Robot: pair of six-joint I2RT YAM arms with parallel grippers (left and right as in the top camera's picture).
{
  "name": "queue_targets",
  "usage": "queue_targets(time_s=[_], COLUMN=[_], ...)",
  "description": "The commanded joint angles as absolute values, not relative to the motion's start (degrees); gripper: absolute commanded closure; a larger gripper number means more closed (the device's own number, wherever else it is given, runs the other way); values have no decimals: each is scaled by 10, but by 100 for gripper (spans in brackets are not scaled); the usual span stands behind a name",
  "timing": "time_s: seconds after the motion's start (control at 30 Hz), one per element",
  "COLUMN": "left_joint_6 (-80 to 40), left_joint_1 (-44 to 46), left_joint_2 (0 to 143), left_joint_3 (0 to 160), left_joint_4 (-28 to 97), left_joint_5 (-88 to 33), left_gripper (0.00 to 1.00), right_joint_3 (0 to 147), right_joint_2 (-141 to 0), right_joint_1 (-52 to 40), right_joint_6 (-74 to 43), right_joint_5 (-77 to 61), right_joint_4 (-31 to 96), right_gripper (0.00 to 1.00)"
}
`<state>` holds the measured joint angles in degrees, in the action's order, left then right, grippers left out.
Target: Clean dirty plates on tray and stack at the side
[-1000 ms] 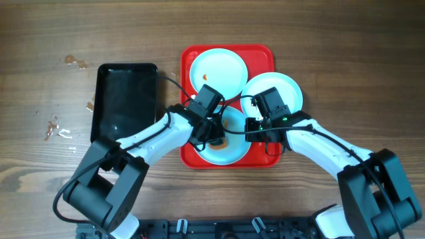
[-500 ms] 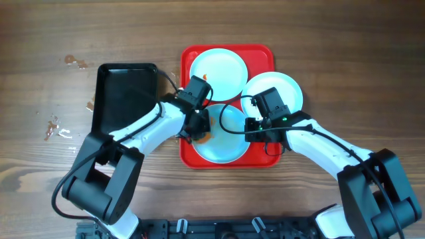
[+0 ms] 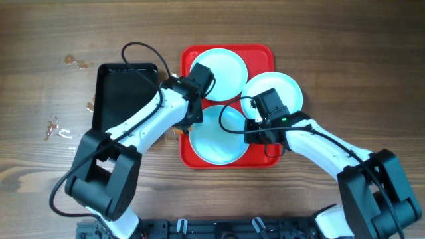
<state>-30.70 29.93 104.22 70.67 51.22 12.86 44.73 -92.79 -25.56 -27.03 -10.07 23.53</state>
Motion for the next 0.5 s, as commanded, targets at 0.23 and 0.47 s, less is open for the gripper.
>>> queue_targets(time_s=[0.23,0.47], left_joint_6=[-306,-211], left_joint_1=[244,79], left_joint_2=[904,871], left_joint_3=[719,706], left_joint_4=[528,565], left_joint_5=[69,71], left_gripper=[96,96], right_joint_3=[459,478], right_joint_2=[-902,-819], right_joint_1=[-252,-252], right_joint_6=[-269,-228], right_joint_5=[-43,-40], right_joint_4=[298,333], right_gripper=[96,96])
